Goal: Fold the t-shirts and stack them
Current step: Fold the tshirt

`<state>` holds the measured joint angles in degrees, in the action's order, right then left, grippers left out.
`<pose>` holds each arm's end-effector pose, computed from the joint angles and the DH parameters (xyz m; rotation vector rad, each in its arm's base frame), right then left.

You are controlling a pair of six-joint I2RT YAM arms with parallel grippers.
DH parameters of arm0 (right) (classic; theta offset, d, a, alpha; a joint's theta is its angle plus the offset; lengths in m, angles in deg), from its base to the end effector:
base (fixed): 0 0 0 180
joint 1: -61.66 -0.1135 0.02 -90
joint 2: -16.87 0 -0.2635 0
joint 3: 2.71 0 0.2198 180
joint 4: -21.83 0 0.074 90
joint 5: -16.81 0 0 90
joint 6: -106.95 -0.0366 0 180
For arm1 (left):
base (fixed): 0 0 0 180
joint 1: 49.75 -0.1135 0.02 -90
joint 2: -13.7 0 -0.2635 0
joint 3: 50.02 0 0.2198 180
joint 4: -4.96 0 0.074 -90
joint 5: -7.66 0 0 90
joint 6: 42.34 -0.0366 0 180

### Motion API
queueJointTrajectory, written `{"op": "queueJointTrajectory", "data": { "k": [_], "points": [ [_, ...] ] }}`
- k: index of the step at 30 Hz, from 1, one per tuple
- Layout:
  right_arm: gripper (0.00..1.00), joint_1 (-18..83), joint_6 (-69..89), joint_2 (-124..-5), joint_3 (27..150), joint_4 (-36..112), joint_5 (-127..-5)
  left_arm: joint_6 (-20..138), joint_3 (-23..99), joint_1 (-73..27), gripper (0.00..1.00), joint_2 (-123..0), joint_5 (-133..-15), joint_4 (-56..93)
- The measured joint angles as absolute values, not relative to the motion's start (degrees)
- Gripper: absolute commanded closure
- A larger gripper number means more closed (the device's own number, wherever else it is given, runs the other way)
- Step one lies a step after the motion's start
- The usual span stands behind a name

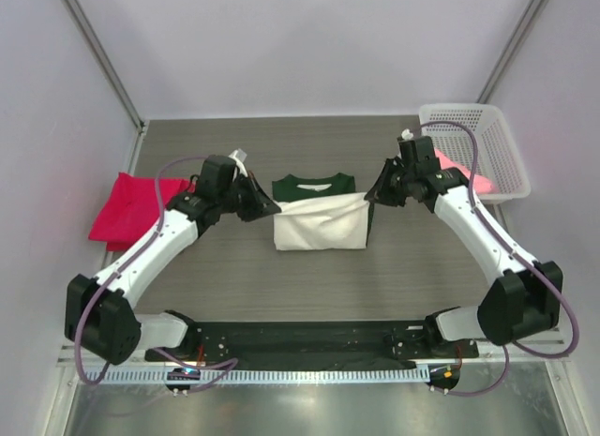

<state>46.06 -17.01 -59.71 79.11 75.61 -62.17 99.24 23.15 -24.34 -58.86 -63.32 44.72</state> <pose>0.2394 0.0741 0.3075 0.3079 2.4758 0.6139 0.2162 -0.1159 0.2987 -0.3631 2.4203 -1.0418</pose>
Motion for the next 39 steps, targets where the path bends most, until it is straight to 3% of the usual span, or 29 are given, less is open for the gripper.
{"op": "queueJointTrajectory", "data": {
  "k": [12, 13, 14, 15, 16, 17, 19, 27, 28, 29, 32, 37, 39],
  "points": [
    [0.99, 49.4, -18.3, -86.7, 98.2, 68.9, -62.9, 97.1, 43.1, -30.2, 1.0, -85.9, -63.5, 43.3],
    [0.9, 49.7, -18.6, -89.3, 99.9, 68.4, -62.8, 97.2, 45.7, -30.7, 1.0, -89.6, -63.3, 43.1],
    [0.76, 50.0, -19.0, -91.9, 101.4, 67.6, -62.6, 97.2, 47.4, -31.2, 0.95, -92.3, -63.2, 42.6],
    [0.56, 50.2, -19.7, -93.9, 102.7, 66.8, -62.5, 97.3, 49.6, -31.7, 0.65, -95.6, -63.1, 42.5],
    [0.41, 50.5, -20.3, -96.3, 104.3, 65.9, -62.5, 97.0, 51.1, -32.2, 0.51, -98.1, -63.1, 42.1],
    [0.31, 50.7, -20.7, -98.6, 105.9, 64.8, -62.5, 97.0, 53.4, -32.8, 0.4, -100.9, -63.1, 42.1],
    [0.28, 50.9, -20.5, -101.6, 107.7, 62.6, -62.8, 96.7, 56.8, -33.7, 0.18, -105.0, -63.9, 41.9],
    [0.31, 51.1, -15.0, -96.6, 96.6, 52.8, -64.8, 93.2, 54.0, -34.6, 0.16, -103.3, -69.5, 41.3],
    [0.24, 51.1, -13.8, -95.7, 95.5, 52.7, -64.7, 92.2, 52.0, -34.4, 0.11, -101.5, -70.5, 41.4],
    [0.22, 51.1, -12.7, -95.1, 94.8, 52.6, -64.2, 91.3, 50.2, -34.2, 0.01, -99.7, -71.8, 41.5],
    [0.26, 51.1, -10.2, -94.2, 93.4, 51.7, -62.1, 86.6, 44.9, -33.3, 0.0, -93.6, -76.7, 42.7],
    [0.36, 51.1, -9.3, -92.8, 87.4, 48.5, -61.1, 78.7, 45.8, -31.9, 0.11, -89.3, -91.4, 48.6],
    [0.39, 51.1, -9.4, -92.1, 85.2, 48.1, -61.1, 76.4, 47.4, -31.7, 0.2, -90.3, -97.8, 51.5]
  ]
}}
